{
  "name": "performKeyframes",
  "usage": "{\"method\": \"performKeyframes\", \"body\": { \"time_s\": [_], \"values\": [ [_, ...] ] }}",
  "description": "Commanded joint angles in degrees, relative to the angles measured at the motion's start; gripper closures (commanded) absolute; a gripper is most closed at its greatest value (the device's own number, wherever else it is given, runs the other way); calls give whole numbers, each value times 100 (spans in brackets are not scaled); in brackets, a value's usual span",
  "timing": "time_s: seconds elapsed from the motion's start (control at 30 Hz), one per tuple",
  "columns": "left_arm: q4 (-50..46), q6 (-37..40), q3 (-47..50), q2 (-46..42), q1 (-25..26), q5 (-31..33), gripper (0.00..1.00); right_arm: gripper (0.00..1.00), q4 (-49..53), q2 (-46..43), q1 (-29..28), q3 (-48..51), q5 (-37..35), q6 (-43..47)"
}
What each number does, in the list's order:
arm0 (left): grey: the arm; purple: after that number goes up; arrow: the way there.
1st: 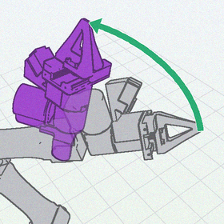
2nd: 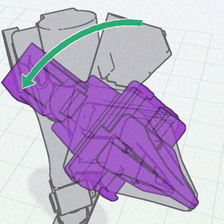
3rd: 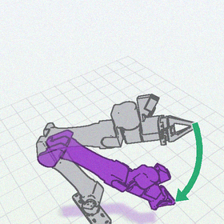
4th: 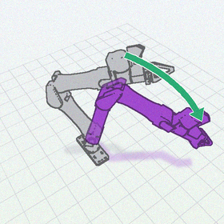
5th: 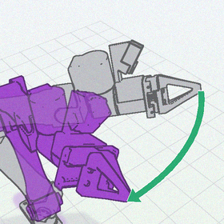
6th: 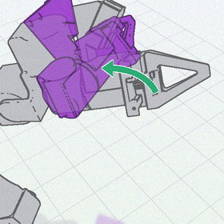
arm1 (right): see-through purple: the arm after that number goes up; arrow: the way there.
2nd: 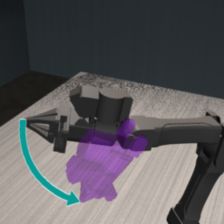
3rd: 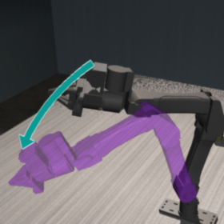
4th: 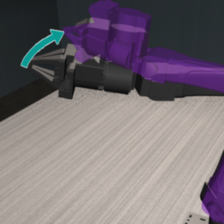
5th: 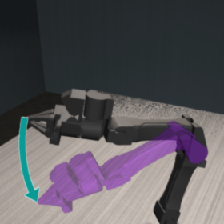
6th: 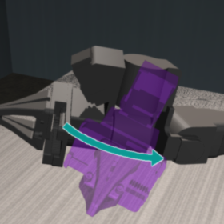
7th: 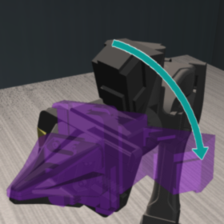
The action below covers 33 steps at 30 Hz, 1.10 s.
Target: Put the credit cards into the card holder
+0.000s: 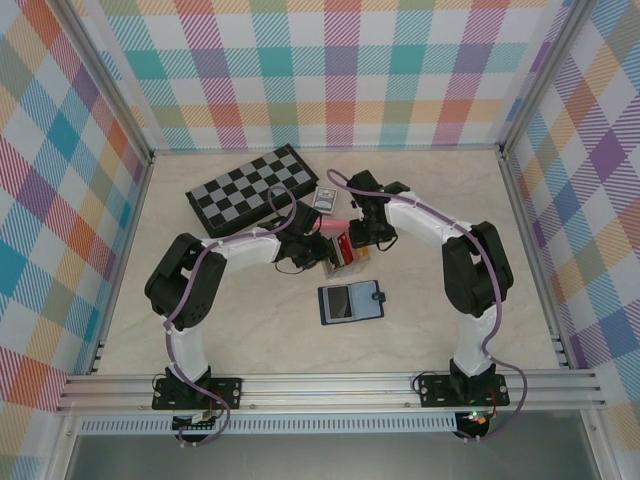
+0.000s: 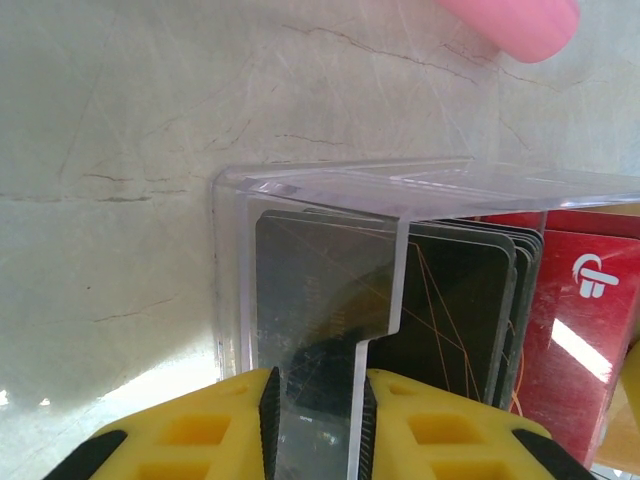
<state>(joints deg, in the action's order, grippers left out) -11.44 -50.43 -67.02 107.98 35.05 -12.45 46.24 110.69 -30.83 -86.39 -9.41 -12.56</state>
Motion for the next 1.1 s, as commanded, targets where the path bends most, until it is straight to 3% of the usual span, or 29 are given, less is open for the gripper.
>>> {"method": "performKeyframes", "body": {
  "time_s": [0.0, 0.67, 1.07],
  "values": [
    [-398, 74, 91, 30, -51, 103, 73, 53, 247, -221, 33, -109, -158, 129],
    [-371, 42, 73, 69, -43, 23, 74, 58, 307, -364, 22, -203, -101, 149],
    [-368, 49, 62, 73, -42, 10, 74, 72, 327, -415, 24, -222, -101, 175]
  ]
}}
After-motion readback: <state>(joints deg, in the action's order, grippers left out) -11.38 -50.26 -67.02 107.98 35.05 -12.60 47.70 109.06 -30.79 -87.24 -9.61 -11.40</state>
